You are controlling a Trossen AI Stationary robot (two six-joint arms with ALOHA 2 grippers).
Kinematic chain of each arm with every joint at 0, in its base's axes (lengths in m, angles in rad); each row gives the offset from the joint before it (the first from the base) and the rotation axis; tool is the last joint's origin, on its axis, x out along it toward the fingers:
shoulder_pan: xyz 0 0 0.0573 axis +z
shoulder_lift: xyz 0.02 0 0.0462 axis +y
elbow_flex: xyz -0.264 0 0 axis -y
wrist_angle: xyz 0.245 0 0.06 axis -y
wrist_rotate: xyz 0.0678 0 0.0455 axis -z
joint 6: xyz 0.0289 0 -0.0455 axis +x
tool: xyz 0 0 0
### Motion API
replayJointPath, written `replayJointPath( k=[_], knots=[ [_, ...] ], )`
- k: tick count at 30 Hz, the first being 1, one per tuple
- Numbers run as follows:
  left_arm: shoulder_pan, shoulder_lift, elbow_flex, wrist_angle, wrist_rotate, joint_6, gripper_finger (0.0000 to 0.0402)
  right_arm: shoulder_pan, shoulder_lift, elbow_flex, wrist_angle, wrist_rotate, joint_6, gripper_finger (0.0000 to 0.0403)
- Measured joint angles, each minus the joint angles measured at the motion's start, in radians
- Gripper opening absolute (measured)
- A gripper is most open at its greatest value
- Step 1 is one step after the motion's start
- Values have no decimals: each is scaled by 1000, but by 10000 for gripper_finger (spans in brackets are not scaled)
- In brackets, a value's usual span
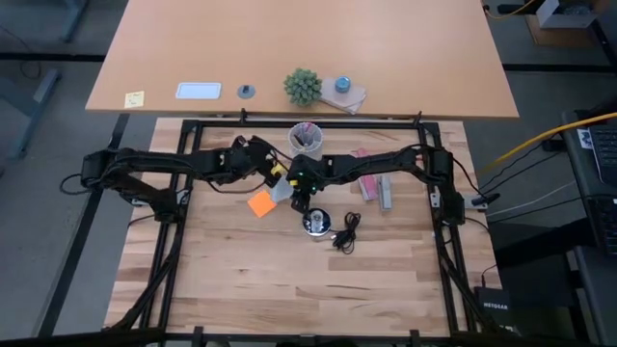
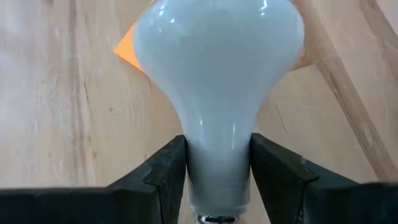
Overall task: Screw lightbulb
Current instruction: Insert the lightbulb into the lamp
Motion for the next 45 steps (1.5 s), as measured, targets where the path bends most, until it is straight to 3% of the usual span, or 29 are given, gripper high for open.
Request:
replayJointPath(
  k=[7, 11, 16, 29, 33, 45],
  knots=[
    [-20, -120, 3, -57, 9, -42, 131, 4, 0, -6, -26, -2, -16, 174],
    [-59, -108, -2, -182, 69, -146, 131, 4, -1, -4, -35, -5, -21, 174],
    [-104, -71, -9, -279, 67, -288, 131, 3, -1, -4, -52, -2, -20, 174],
    [-224, 90, -59, -178, 112, -361, 131, 3, 34, -7, -58, -3, -71, 175],
    [-256, 139, -72, -74, 112, -365, 131, 3, 47, -5, -52, -4, -72, 175],
    [-267, 264, -74, 15, 105, -377, 131, 2, 62, -7, -79, 0, -75, 176]
  ],
)
